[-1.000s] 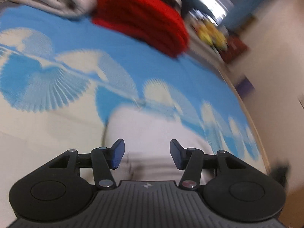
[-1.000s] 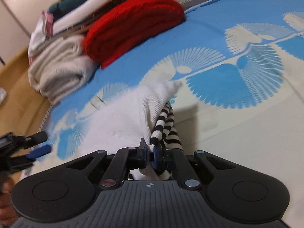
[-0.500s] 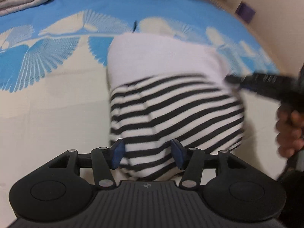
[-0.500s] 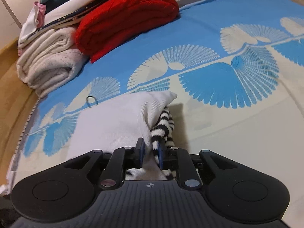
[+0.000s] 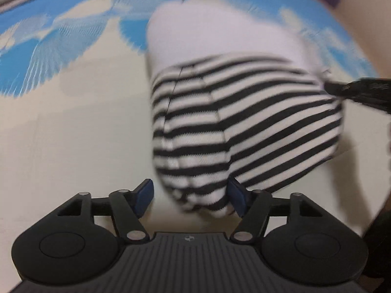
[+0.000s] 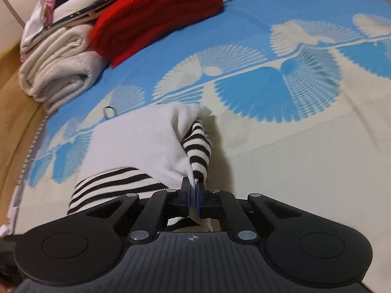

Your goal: Fold small clothes

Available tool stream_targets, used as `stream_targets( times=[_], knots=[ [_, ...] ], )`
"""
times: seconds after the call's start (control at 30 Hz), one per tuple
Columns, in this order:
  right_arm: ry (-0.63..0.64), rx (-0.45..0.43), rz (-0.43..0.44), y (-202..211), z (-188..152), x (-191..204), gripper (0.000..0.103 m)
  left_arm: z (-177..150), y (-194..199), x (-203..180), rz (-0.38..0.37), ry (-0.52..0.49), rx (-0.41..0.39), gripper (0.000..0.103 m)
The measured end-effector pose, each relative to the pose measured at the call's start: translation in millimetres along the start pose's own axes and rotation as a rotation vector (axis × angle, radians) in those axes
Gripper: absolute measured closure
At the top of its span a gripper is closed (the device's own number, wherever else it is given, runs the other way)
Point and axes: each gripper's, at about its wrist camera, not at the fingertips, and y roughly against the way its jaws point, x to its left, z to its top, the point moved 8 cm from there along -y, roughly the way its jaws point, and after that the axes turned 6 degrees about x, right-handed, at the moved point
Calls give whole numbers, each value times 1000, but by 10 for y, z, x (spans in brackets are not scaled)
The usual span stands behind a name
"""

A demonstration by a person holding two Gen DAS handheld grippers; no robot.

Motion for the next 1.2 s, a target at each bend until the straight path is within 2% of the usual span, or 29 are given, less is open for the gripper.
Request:
stream_targets(
  times=[0.1, 0.17, 0.2, 0.23, 0.27, 0.33, 0.4, 0.5, 0.6, 0.7, 0.8, 0.87, 0.9, 0.93, 0.97, 1.07, 1.2],
  knots=[
    [75, 67, -30, -92, -109, 90, 97, -11, 220, -15, 37, 36, -65, 28],
    [139, 77, -114, -74, -154, 117, 91, -36, 472, -22, 103, 68, -141, 23],
    [160, 60, -144, -19, -156, 126, 83, -43, 614, -28, 135, 82, -173, 18],
    [180, 37, -165, 59, -145, 145, 74, -54, 772, -43, 161, 90, -216, 18],
    [208, 3, -175, 171, -134, 186, 70, -70, 925, -68, 180, 88, -260, 17],
    [272, -63, -195, 415, -137, 287, 53, -149, 1228, -157, 211, 71, -338, 14],
    [315, -127, -210, 713, -171, 389, 46, -275, 1487, -252, 218, 53, -414, 0],
    [316, -223, -167, 1207, -290, 521, 37, -515, 1789, -517, 204, 29, -507, 0],
    [322, -285, -176, 1599, -551, 607, 33, -861, 1939, -712, 181, 37, -537, 0],
    [305, -305, -211, 1871, -904, 620, 32, -1222, 1955, -825, 175, 95, -528, 0],
    [274, -301, -230, 1962, -1282, 565, 31, -1508, 1782, -876, 177, 166, -527, 0],
    [283, -299, -236, 1939, -1528, 527, 31, -1638, 1550, -944, 220, 134, -486, 0],
    [284, -284, -244, 1900, -1633, 505, 31, -1636, 1466, -981, 231, 126, -445, 0],
    [282, -255, -253, 1856, -1702, 492, 31, -1615, 1455, -1003, 223, 129, -443, 0],
    [279, -242, -254, 1822, -1723, 497, 31, -1579, 1485, -1019, 217, 131, -477, 0],
    [303, -291, -257, 1796, -1657, 574, 31, -1479, 1494, -1026, 243, 124, -515, 0],
    [323, -271, -258, 1640, -1651, 642, 31, -1433, 1410, -969, 219, 178, -484, 0]
  ],
)
